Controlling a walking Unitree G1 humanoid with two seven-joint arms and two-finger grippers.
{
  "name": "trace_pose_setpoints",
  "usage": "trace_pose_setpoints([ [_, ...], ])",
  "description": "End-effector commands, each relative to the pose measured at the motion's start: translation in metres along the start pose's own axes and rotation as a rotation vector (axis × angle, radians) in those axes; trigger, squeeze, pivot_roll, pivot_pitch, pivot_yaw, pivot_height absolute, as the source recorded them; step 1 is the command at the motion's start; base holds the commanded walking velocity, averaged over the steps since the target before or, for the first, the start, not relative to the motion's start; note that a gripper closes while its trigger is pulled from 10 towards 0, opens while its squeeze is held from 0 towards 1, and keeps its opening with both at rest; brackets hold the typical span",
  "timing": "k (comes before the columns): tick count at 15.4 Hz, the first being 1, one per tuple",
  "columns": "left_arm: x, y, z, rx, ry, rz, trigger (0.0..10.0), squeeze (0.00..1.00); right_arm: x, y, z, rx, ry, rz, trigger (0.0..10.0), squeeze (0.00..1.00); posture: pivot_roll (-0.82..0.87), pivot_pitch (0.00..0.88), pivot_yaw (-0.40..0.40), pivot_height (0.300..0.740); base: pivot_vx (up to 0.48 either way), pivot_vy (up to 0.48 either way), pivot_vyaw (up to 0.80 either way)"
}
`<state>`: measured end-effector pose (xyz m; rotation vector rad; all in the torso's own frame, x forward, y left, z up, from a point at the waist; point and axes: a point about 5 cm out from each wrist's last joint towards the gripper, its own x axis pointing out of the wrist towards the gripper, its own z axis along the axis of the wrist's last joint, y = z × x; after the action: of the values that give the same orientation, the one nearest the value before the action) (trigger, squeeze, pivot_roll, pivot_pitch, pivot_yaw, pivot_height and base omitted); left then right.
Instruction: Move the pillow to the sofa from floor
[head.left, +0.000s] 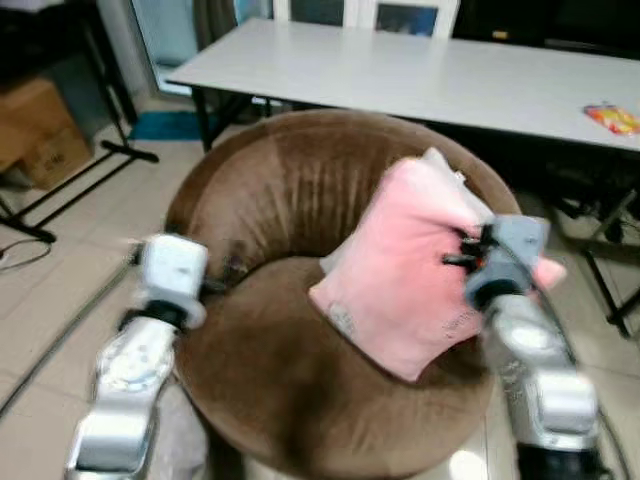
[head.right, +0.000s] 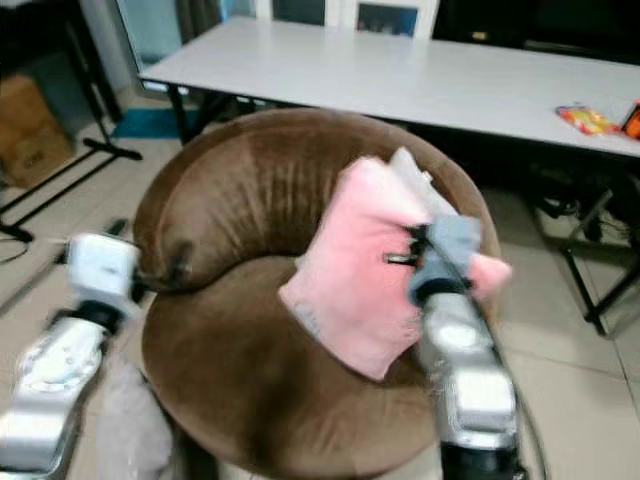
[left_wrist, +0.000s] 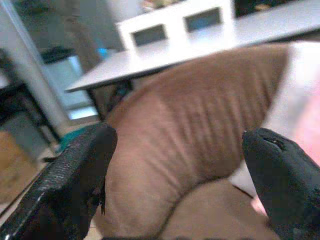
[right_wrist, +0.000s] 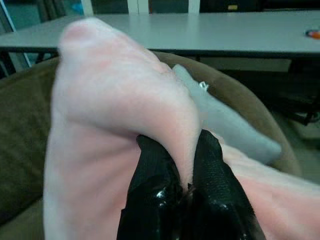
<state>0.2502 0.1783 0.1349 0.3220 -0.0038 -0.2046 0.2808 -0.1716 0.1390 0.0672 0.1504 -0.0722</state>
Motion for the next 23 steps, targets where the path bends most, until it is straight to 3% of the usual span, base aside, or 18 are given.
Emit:
trace_pose_setpoints([
  [1, -0.002, 0.001, -0.006, 0.022, 0.040, -0.036, 10.0, 0.00, 0.002, 0.013, 0.012, 0.012, -0.037, 0.060, 10.0, 0.00, -0.02, 0.000, -0.034, 0.740, 0.000, 0.000, 0.00],
  [3, -0.004, -0.001, -0.009, 0.036, 0.055, -0.104, 10.0, 0.00, 0.008, 0.022, 0.015, 0.007, -0.011, 0.103, 10.0, 0.00, -0.02, 0.000, -0.036, 0.740, 0.000, 0.000, 0.00],
  [6, -0.011, -0.008, -0.014, 0.016, 0.084, -0.307, 10.0, 0.00, 0.022, 0.033, 0.018, 0.028, 0.030, 0.131, 10.0, 0.00, -0.01, 0.000, -0.046, 0.740, 0.000, 0.000, 0.00],
  [7, -0.016, -0.012, -0.015, 0.026, 0.098, -0.395, 10.0, 0.00, 0.031, 0.036, 0.016, 0.041, 0.068, 0.135, 10.0, 0.00, 0.00, 0.000, -0.054, 0.740, 0.000, 0.000, 0.00],
  [9, -0.022, -0.013, -0.015, 0.026, 0.120, -0.463, 10.0, 0.00, 0.046, 0.041, 0.010, 0.051, 0.147, 0.125, 10.0, 0.00, 0.00, 0.000, -0.059, 0.740, 0.000, 0.000, 0.00],
  [13, -0.034, -0.017, -0.017, 0.019, 0.150, -0.513, 10.0, 0.00, 0.075, 0.051, 0.001, 0.000, 0.249, 0.099, 10.0, 0.00, 0.02, 0.018, -0.066, 0.740, 0.000, 0.000, 0.00],
  [16, -0.041, -0.019, -0.020, 0.021, 0.176, -0.533, 10.0, 0.00, 0.090, 0.055, -0.002, -0.023, 0.268, 0.056, 10.0, 0.00, 0.05, 0.032, -0.107, 0.740, 0.000, 0.000, 0.00],
  [17, -0.043, -0.017, -0.019, 0.026, 0.175, -0.515, 10.0, 0.00, 0.094, 0.057, 0.007, -0.029, 0.248, 0.062, 10.0, 0.00, 0.06, 0.033, -0.120, 0.740, 0.000, 0.000, 0.00],
  [19, -0.049, -0.014, -0.016, 0.028, 0.170, -0.479, 10.0, 0.00, 0.095, 0.059, 0.026, -0.040, 0.213, 0.102, 10.0, 0.00, 0.06, 0.027, -0.139, 0.740, 0.000, 0.000, 0.00],
  [23, -0.057, -0.015, -0.018, 0.011, 0.181, -0.457, 10.0, 0.00, 0.077, 0.048, 0.050, 0.012, 0.187, 0.212, 10.0, 0.00, 0.05, 0.010, -0.144, 0.740, 0.000, 0.000, 0.00],
])
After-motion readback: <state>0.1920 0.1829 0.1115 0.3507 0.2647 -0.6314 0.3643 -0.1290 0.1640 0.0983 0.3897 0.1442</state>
